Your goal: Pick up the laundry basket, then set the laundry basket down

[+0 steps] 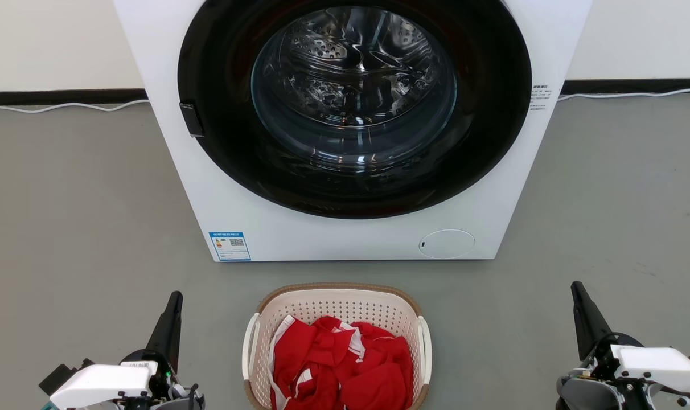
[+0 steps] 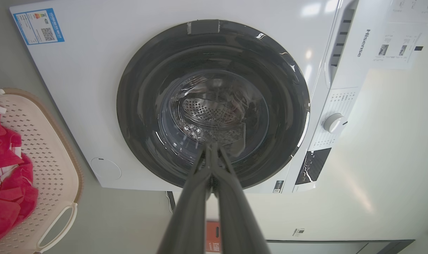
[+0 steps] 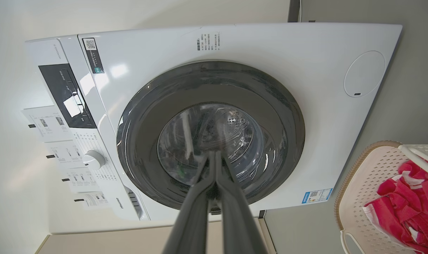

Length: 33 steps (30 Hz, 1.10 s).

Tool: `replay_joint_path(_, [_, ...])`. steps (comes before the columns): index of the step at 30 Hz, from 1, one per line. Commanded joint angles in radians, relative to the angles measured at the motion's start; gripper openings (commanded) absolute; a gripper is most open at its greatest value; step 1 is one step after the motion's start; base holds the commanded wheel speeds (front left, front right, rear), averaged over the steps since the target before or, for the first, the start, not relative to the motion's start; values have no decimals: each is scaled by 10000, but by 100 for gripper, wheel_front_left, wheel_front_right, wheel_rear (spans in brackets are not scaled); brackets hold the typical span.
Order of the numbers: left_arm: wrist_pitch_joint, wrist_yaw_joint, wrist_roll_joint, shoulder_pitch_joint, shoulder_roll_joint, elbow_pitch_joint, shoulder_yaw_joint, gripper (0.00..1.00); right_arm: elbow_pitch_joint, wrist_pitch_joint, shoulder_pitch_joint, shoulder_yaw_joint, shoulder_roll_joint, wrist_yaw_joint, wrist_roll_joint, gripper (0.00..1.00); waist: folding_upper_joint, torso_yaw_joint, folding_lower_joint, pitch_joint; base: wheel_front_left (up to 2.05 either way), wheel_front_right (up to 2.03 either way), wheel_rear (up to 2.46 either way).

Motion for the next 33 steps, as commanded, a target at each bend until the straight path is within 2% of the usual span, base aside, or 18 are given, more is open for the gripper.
replay_joint_path(1, [63,-102,-50,-536,100,-286,310,0,-309,101,-419,193,-108,0,67,0,0,0,0,0,0,0,0])
replay_joint_path(33, [62,-102,-50,-536,100,-286,309,0,-309,101,-419,193,-108,0,67,0,0,0,0,0,0,0,0])
